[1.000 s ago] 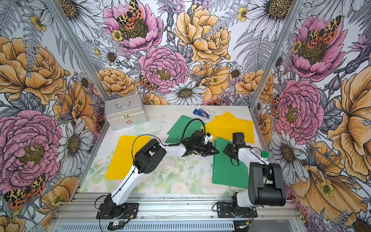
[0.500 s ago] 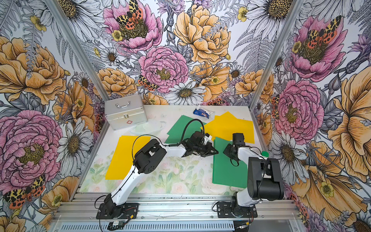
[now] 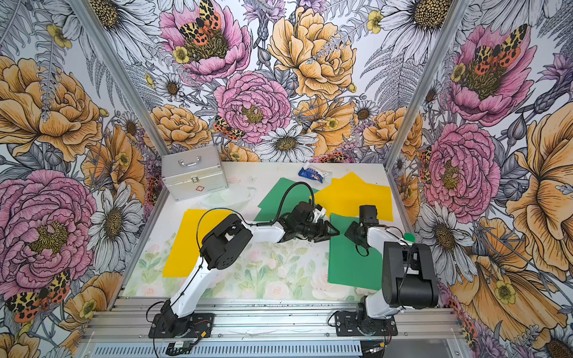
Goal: Sort the scattered colored papers by color
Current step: Place the colored paper.
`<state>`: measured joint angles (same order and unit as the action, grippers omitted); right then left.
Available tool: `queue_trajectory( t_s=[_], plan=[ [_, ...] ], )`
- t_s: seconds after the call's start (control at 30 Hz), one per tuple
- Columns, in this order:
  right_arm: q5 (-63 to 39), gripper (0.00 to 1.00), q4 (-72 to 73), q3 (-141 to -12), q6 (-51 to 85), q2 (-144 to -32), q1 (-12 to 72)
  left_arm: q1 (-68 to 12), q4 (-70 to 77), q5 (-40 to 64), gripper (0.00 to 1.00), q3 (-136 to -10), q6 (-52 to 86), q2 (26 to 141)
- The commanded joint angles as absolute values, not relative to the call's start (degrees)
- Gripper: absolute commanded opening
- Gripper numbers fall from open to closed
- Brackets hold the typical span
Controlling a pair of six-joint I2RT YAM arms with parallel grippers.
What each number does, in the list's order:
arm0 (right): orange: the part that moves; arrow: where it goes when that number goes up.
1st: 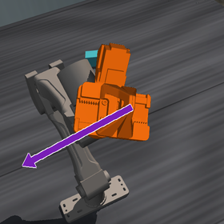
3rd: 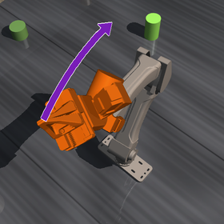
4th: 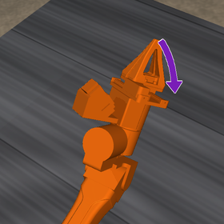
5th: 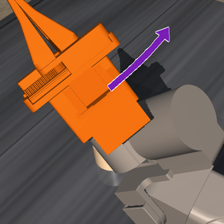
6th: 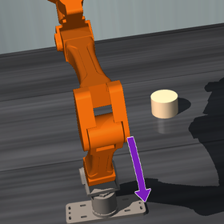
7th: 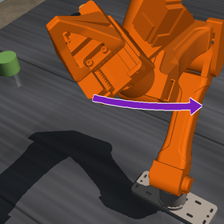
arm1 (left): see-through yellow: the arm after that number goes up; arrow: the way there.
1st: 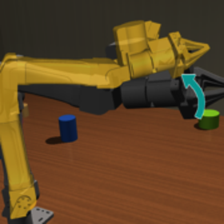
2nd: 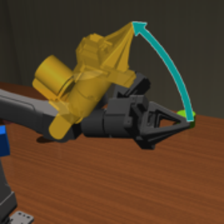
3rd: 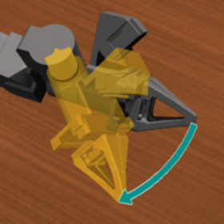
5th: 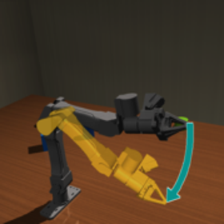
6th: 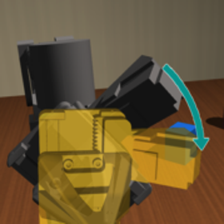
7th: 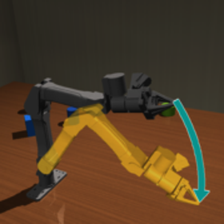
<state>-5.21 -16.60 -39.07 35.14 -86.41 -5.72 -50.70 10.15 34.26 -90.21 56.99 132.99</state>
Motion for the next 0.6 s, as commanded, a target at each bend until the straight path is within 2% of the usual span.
queue_trajectory(
  t_s=[0.0, 0.1, 0.2, 0.33, 0.43, 0.57],
  plan=[
    [-5.6, 0.00, -16.8, -38.8, 35.6, -88.2, -6.1, -48.2, 0.2, 28.3, 0.70, -89.0, 48.6, 125.0],
    [-6.2, 0.00, -16.9, -39.1, 35.7, -87.8, -6.0, -46.6, -7.2, 23.6, 0.76, -88.5, 43.0, 120.7],
    [-7.2, 0.00, -16.9, -39.6, 35.9, -86.1, -6.0, -44.7, -12.7, 19.8, 0.88, -88.2, 38.9, 118.4],
    [-8.2, 0.00, -16.9, -40.7, 36.1, -82.3, -5.6, -41.5, -13.7, 17.5, 0.98, -85.7, 37.5, 116.7],
    [-7.8, 0.14, -17.0, -42.5, 35.7, -80.7, -5.2, -38.9, -13.7, 16.5, 0.98, -84.8, 36.9, 116.5],
    [-5.6, 0.40, -17.0, -46.2, 35.2, -82.2, -5.4, -36.7, -13.7, 16.8, 0.98, -85.9, 36.8, 117.7]
  ],
)
